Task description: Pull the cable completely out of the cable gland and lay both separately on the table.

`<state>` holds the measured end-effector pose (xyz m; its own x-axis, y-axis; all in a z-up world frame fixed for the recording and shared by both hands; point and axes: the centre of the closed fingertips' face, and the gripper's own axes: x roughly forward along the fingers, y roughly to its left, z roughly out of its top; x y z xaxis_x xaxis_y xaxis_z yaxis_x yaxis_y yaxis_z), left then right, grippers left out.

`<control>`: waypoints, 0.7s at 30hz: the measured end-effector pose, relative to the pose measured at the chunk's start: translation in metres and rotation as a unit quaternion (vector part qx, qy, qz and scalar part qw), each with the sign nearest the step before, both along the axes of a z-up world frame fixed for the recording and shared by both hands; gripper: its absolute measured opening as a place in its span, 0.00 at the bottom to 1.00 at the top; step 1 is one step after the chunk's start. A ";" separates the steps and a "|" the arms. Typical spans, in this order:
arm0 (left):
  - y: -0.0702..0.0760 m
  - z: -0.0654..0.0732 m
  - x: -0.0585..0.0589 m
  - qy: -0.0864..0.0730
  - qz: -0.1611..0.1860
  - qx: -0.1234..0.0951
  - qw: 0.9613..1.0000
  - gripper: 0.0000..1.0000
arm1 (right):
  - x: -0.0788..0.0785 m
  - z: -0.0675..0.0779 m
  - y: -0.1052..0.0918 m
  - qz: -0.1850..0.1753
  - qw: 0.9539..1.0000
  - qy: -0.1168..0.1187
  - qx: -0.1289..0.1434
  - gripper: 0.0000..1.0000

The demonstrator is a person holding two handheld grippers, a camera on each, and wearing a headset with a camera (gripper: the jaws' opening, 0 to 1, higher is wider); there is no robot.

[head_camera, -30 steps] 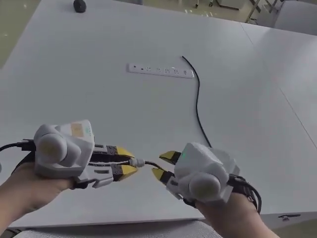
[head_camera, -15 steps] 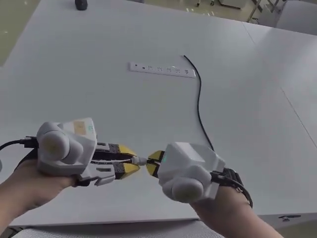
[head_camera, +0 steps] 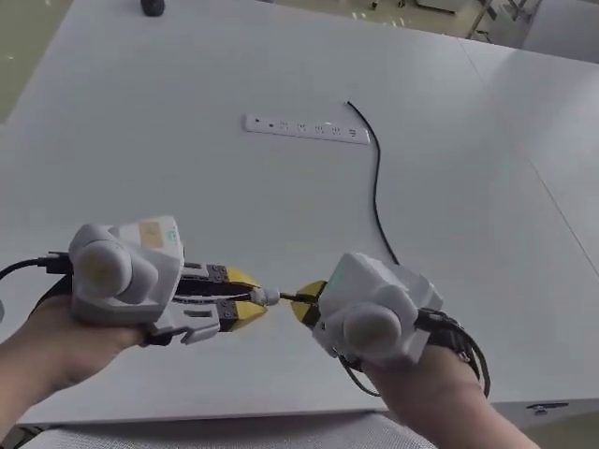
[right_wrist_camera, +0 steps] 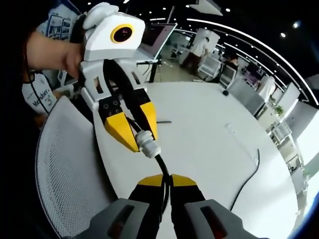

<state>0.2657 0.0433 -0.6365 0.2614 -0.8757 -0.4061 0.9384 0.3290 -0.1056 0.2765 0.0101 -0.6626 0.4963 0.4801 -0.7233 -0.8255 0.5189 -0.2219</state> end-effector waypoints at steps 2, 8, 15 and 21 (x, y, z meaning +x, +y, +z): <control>0.000 0.000 0.000 -0.003 -0.001 0.001 1.000 0.15 | 0.001 -0.001 -0.004 -0.012 1.000 0.006 0.007 0.00; -0.001 0.001 -0.002 -0.002 -0.001 0.002 1.000 0.15 | 0.002 -0.011 -0.014 -0.039 0.999 0.023 0.013 0.00; -0.001 0.000 -0.004 -0.001 -0.002 0.002 1.000 0.15 | 0.001 -0.023 -0.025 -0.079 0.995 0.057 0.028 0.00; -0.002 -0.001 -0.002 -0.001 -0.001 0.002 1.000 0.15 | 0.002 -0.023 -0.025 -0.075 0.996 0.048 0.026 0.00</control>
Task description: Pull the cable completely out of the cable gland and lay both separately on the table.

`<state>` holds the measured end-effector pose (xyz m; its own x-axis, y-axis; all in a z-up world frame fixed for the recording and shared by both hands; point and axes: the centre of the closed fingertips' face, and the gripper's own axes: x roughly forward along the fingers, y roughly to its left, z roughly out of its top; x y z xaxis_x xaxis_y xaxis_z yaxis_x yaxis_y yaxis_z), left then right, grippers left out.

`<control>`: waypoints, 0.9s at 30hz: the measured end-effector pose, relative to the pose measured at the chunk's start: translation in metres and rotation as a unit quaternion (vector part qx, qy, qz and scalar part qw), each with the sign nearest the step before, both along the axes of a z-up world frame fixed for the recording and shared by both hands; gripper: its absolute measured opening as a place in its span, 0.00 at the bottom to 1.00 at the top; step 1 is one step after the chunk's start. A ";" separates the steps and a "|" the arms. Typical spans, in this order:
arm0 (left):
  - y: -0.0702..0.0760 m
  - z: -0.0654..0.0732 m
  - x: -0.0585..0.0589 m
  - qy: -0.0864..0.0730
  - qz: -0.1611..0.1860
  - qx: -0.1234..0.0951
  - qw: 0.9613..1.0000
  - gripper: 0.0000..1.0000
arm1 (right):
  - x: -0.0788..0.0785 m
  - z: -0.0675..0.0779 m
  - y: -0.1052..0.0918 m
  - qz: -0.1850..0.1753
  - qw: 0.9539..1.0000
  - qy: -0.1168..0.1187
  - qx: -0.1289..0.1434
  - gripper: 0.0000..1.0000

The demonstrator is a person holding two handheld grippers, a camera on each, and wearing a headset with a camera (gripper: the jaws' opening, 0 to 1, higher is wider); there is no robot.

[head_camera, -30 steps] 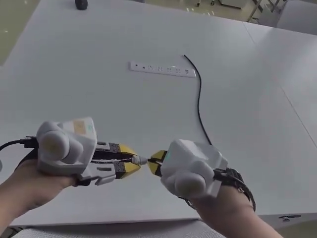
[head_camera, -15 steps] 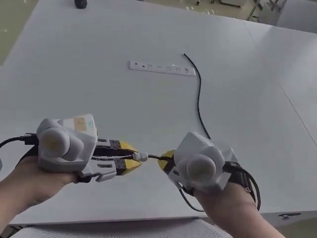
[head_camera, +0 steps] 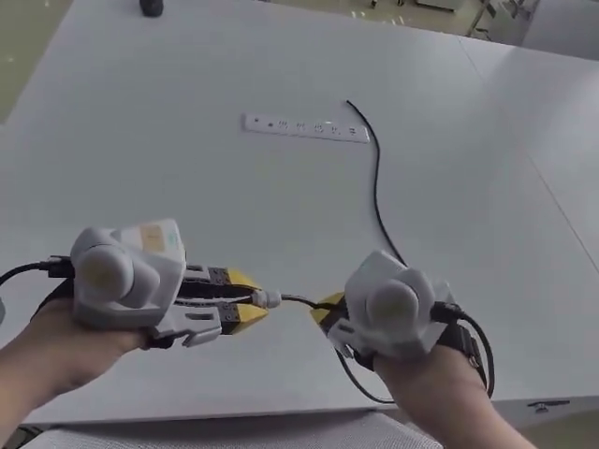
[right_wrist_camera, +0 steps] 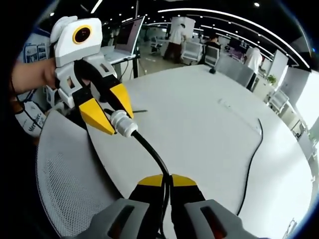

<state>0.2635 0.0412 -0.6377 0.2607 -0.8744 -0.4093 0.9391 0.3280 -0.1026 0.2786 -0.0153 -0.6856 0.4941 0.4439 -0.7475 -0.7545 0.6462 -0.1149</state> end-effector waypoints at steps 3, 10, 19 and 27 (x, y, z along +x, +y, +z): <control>0.001 0.000 0.002 0.000 0.003 0.000 1.000 0.15 | -0.001 0.001 0.001 0.025 1.000 -0.016 -0.008 0.00; 0.005 -0.002 0.004 0.002 0.006 0.003 1.000 0.15 | -0.003 0.005 0.005 0.071 0.996 -0.051 -0.026 0.00; 0.007 -0.003 0.006 0.003 0.007 0.008 1.000 0.15 | -0.007 0.011 0.013 0.080 0.996 -0.049 -0.013 0.11; 0.007 -0.005 0.005 0.005 0.008 0.008 1.000 0.15 | -0.008 0.026 0.034 0.117 0.991 -0.068 -0.012 0.13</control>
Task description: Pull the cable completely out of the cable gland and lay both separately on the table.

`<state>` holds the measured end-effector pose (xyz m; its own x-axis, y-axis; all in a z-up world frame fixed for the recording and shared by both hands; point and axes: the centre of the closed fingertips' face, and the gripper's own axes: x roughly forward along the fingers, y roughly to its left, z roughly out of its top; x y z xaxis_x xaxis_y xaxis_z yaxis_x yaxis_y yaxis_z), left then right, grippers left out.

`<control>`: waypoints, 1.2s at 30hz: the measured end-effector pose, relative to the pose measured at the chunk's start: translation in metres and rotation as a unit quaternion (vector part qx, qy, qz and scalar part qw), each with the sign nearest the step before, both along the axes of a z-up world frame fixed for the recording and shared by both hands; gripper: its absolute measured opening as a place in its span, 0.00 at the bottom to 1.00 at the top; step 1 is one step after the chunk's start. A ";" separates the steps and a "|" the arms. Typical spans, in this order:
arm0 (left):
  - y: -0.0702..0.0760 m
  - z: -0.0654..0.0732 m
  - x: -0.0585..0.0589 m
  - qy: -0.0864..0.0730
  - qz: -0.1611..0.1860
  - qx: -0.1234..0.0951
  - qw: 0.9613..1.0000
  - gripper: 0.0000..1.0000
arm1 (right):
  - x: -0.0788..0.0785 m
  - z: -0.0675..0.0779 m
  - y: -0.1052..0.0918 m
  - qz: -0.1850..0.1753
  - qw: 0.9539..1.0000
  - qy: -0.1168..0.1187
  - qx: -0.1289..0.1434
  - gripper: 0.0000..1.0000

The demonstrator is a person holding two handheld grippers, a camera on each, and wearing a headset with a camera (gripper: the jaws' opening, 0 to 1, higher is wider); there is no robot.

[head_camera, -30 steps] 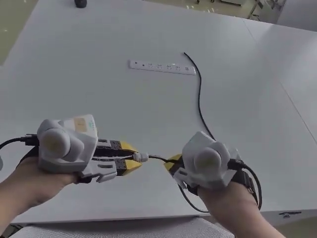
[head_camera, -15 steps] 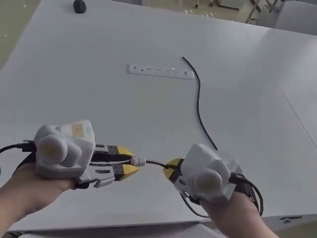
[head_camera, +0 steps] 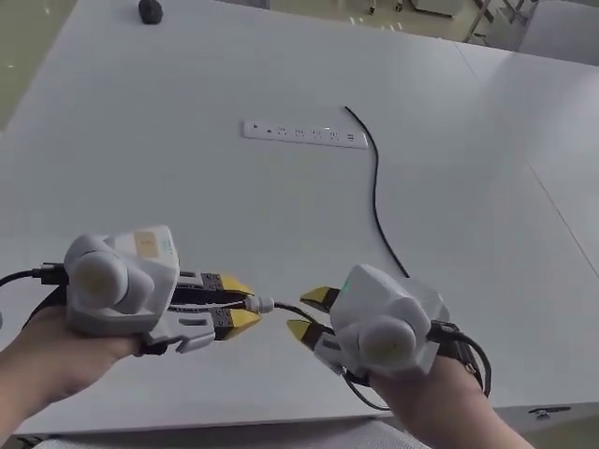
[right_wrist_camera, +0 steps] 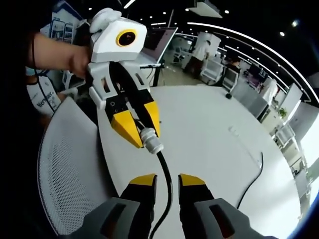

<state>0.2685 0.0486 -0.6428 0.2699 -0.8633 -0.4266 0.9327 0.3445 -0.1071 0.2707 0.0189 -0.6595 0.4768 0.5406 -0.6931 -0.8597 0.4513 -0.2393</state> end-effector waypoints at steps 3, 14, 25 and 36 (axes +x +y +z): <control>-0.001 0.000 -0.001 0.001 -0.001 0.000 1.000 0.15 | 0.000 0.003 0.009 0.018 1.000 -0.009 -0.005 0.11; -0.002 0.000 -0.001 0.002 -0.001 -0.002 1.000 0.15 | -0.001 0.004 0.021 0.058 0.998 -0.025 -0.023 0.01; -0.004 0.000 0.000 0.000 0.001 0.000 1.000 0.15 | 0.005 0.000 0.012 0.030 0.999 -0.008 -0.012 0.00; -0.005 0.003 0.001 -0.002 0.009 -0.001 1.000 0.15 | 0.011 -0.011 -0.006 -0.056 0.996 0.058 0.040 0.00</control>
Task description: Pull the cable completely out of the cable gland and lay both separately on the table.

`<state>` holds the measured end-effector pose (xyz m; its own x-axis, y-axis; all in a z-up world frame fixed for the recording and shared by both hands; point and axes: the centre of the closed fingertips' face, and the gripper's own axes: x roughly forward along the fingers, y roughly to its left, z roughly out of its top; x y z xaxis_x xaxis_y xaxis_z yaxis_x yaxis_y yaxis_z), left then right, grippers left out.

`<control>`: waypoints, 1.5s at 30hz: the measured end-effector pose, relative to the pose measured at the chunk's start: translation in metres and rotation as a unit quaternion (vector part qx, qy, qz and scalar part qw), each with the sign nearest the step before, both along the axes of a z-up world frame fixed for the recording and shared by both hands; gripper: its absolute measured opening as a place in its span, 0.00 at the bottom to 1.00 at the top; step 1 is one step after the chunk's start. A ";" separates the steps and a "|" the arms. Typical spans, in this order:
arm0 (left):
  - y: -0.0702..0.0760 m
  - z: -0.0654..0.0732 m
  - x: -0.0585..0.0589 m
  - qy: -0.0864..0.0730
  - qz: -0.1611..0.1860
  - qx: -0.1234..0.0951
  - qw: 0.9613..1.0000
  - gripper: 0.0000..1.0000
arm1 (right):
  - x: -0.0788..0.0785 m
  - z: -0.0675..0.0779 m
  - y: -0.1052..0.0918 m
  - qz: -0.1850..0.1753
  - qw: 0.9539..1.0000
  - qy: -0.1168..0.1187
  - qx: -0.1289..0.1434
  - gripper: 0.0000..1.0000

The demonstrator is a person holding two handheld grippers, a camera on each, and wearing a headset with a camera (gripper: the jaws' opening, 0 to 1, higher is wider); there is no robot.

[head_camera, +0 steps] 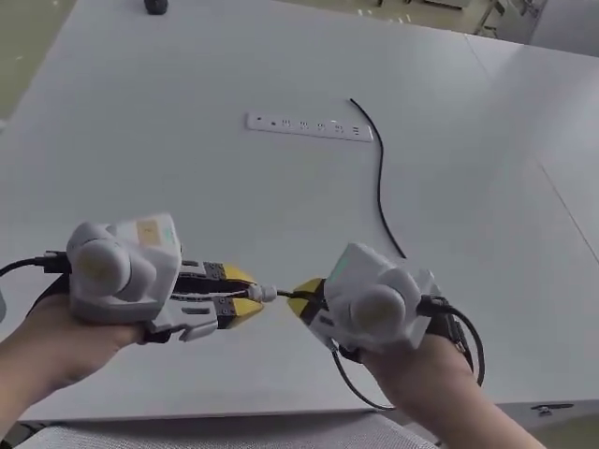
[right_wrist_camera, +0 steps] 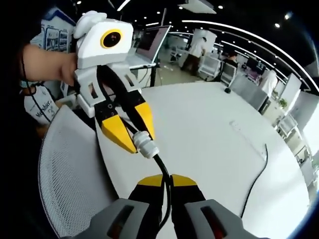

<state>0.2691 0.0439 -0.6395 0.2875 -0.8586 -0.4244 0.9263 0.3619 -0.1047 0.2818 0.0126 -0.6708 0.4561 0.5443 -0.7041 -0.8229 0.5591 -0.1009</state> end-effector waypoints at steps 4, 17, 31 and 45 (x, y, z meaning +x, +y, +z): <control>0.000 0.001 0.001 0.000 0.003 0.001 1.000 0.15 | 0.003 -0.006 -0.007 -0.016 1.000 0.013 0.004 0.00; -0.002 0.000 -0.001 0.002 0.015 0.005 1.000 0.15 | 0.004 -0.020 -0.021 -0.048 0.998 0.046 0.014 0.00; 0.002 0.000 0.006 0.006 0.033 0.005 0.999 0.15 | 0.006 -0.011 -0.019 0.012 1.000 -0.001 0.003 0.00; 0.003 0.001 0.008 0.005 0.031 0.010 0.999 0.15 | -0.001 0.018 0.008 0.118 0.989 -0.081 -0.033 0.11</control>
